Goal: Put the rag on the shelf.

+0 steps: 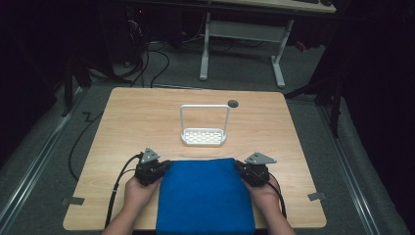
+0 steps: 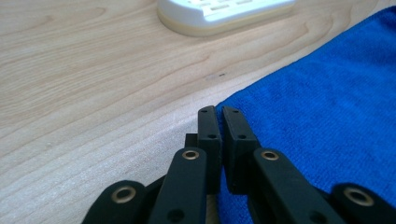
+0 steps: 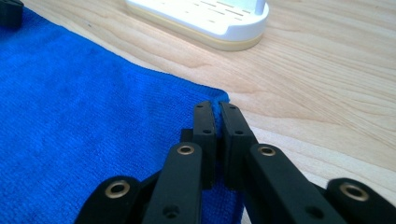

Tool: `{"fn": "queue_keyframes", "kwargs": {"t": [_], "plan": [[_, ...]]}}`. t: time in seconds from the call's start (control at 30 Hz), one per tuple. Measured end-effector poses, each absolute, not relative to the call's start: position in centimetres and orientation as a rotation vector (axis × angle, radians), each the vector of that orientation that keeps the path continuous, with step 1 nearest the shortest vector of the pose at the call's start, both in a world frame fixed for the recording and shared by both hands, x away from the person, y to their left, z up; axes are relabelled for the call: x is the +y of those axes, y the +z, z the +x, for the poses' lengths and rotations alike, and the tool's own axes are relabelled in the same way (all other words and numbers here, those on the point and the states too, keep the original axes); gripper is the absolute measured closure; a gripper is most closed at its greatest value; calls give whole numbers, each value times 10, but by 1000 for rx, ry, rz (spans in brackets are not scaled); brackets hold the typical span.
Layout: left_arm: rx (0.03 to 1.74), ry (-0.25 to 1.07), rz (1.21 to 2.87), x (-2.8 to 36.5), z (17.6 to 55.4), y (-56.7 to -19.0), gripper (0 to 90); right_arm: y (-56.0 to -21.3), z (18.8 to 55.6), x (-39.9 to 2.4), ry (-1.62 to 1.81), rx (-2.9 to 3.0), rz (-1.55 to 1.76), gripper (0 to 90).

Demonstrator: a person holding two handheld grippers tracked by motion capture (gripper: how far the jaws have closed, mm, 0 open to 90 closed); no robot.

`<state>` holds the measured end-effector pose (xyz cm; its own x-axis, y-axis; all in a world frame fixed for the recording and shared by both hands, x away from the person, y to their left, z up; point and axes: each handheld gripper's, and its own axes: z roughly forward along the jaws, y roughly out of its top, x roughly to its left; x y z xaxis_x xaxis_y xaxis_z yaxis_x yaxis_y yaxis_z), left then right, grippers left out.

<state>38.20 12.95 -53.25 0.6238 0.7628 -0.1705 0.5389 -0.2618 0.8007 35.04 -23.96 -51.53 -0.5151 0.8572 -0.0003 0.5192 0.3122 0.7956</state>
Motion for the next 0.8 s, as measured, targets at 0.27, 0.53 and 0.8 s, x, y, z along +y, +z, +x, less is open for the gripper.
{"fn": "queue_keyframes", "kwargs": {"t": [0.27,0.53,0.8], "plan": [[980,416,1836,140,363,-513,870,-499,342,-241,1168,2088,1176,868],[919,519,1741,146,343,-490,870,-483,332,-236,1248,2009,1114,868],[866,562,1633,151,329,-461,870,-463,321,-237,1341,1916,1082,868]]}}
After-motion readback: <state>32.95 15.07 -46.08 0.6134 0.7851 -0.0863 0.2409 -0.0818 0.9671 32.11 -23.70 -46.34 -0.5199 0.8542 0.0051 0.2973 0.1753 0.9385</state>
